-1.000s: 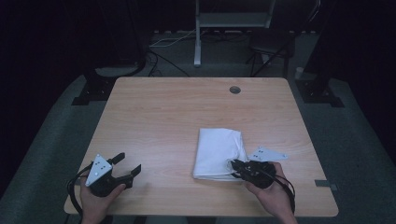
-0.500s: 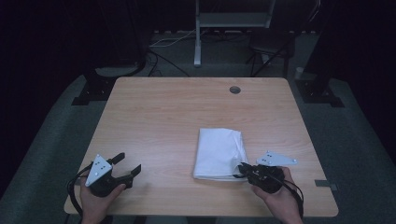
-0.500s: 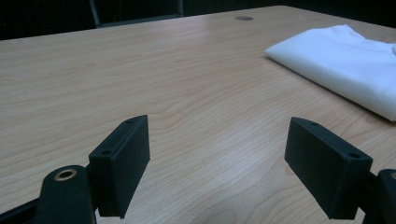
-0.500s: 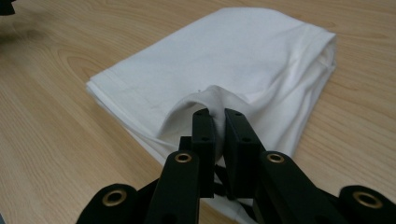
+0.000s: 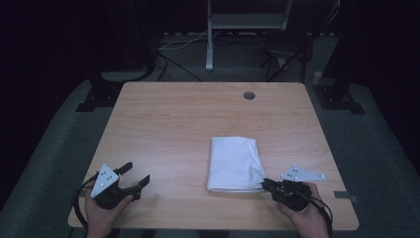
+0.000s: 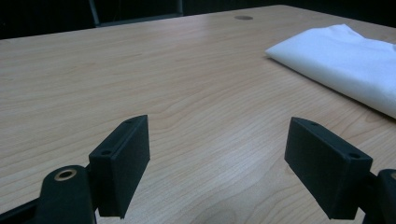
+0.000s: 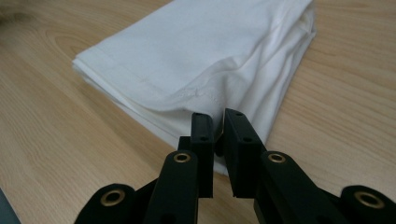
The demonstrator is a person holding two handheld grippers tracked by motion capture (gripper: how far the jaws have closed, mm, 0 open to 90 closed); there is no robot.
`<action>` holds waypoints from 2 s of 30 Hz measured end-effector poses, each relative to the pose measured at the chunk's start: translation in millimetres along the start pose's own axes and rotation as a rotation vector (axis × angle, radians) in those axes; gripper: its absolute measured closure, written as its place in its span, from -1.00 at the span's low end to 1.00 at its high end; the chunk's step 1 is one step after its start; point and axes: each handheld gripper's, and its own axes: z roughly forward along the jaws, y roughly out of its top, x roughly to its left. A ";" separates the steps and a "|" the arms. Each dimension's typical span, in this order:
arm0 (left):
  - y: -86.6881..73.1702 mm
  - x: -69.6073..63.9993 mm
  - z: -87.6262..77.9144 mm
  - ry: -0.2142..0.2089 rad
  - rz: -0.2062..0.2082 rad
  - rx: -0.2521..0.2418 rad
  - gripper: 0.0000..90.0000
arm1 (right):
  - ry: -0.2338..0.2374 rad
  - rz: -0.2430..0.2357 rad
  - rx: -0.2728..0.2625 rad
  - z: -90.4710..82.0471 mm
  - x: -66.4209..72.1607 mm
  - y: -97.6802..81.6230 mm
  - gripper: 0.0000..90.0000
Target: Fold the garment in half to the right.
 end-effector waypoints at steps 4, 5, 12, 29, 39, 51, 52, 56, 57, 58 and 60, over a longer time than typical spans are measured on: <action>0.0 0.3 -0.2 0.001 0.002 -0.002 -0.51 | -0.007 0.000 0.033 -3.0 -3.1 -5.3 0.80; -0.1 0.2 -0.2 0.000 0.002 -0.002 -0.51 | -0.007 0.000 0.033 -3.0 -3.1 -5.3 0.80; 0.0 -0.5 0.2 0.000 0.003 -0.001 -0.51 | -0.025 0.014 -0.003 -15.8 -10.3 0.7 0.71; 0.2 -0.1 0.5 -0.004 0.004 0.005 -0.51 | -0.005 -0.021 0.046 27.0 0.5 24.0 0.62; 0.0 0.2 -0.1 -0.003 0.001 0.001 -0.51 | -0.029 -0.003 0.075 27.7 -8.4 8.2 0.56; -0.2 0.4 -0.5 -0.002 0.003 -0.006 -0.51 | -0.059 0.007 0.062 25.5 -8.2 7.7 0.43; -0.1 0.4 -0.4 -0.002 0.003 -0.005 -0.51 | -0.058 0.011 0.065 26.8 -8.3 6.2 0.42; -0.1 -0.1 -0.2 -0.003 0.003 -0.003 -0.51 | -0.052 0.016 0.066 30.1 -8.2 3.3 0.41; -0.1 -0.1 -0.1 -0.002 0.003 -0.003 -0.51 | -0.053 0.011 0.065 31.1 -7.9 3.1 0.41; -0.1 -0.1 -0.2 -0.002 0.003 -0.003 -0.51 | -0.053 0.010 0.068 32.1 -7.4 3.2 0.41; -0.1 0.0 -0.3 0.000 0.004 -0.004 -0.51 | -0.055 0.006 0.071 34.4 -6.3 3.9 0.41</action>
